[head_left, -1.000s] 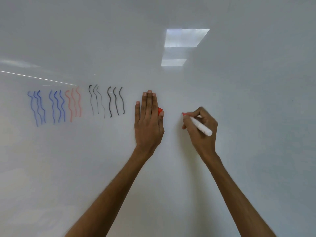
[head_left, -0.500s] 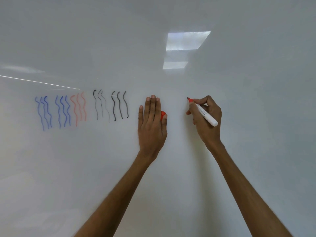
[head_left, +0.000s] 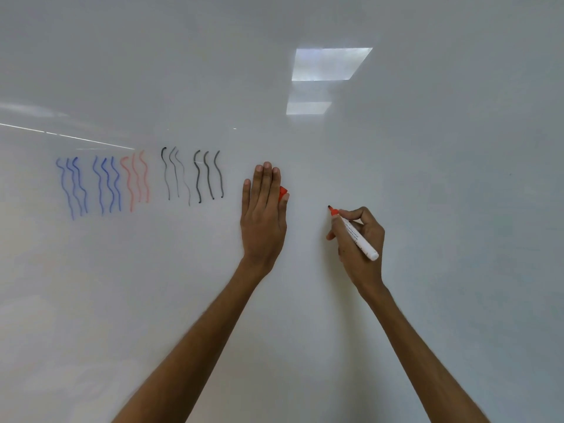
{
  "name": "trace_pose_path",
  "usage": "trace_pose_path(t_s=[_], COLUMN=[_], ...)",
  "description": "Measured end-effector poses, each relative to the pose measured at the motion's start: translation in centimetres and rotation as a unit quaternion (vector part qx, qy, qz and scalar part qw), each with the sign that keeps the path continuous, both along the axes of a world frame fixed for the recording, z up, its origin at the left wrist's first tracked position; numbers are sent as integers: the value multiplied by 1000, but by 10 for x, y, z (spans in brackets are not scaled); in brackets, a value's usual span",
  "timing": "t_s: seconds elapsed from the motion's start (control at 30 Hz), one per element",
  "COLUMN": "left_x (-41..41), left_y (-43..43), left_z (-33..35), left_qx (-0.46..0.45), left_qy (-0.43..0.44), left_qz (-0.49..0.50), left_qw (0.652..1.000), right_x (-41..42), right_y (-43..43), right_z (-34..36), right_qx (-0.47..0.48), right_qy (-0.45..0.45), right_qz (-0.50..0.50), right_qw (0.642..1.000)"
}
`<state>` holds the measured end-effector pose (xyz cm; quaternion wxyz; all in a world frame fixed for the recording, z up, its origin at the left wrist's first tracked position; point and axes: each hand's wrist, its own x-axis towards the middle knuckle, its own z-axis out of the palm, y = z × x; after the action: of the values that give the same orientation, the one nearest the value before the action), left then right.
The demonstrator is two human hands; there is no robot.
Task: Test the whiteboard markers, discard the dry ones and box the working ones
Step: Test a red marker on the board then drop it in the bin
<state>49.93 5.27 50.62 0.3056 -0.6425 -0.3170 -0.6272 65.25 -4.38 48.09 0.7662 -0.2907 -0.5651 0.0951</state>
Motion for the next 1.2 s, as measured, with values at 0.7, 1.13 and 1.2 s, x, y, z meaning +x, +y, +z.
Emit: trace_pose_path(t_s=[0.7, 1.13, 1.2], left_x=[-5, 18, 24], left_y=[-113, -135, -140], left_z=[-139, -184, -187], left_qx=[-365, -441, -445], left_qy=[-37, 52, 71], left_qz=[-316, -347, -354], left_qw=[875, 826, 819], right_x=[13, 30, 32], right_y=[-61, -86, -89], right_z=[-94, -158, -164], right_qx=[-221, -277, -283], right_qy=[15, 37, 53], right_qz=[98, 97, 91], right_qw=[970, 955, 953])
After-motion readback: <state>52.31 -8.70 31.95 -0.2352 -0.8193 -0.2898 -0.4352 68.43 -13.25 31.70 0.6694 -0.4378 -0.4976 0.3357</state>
